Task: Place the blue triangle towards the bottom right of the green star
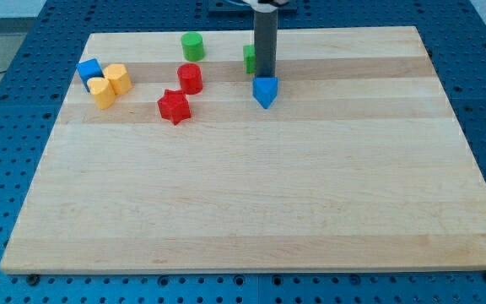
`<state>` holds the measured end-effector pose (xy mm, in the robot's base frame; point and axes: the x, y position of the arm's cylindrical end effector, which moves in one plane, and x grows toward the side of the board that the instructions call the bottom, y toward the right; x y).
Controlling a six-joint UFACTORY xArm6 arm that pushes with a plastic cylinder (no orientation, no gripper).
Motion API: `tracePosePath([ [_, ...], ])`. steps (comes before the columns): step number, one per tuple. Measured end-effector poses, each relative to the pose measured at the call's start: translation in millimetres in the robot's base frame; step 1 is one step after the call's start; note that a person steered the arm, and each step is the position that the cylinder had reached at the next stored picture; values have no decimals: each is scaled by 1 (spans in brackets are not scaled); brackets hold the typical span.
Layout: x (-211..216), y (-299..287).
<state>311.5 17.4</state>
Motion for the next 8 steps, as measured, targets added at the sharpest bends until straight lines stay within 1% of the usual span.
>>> tracePosePath([
  [1, -10, 43],
  [2, -27, 67],
  [3, -47, 36],
  [4, -51, 1],
  [5, -41, 25],
  [6, 18, 95],
  [7, 101, 44],
  [8, 91, -2],
])
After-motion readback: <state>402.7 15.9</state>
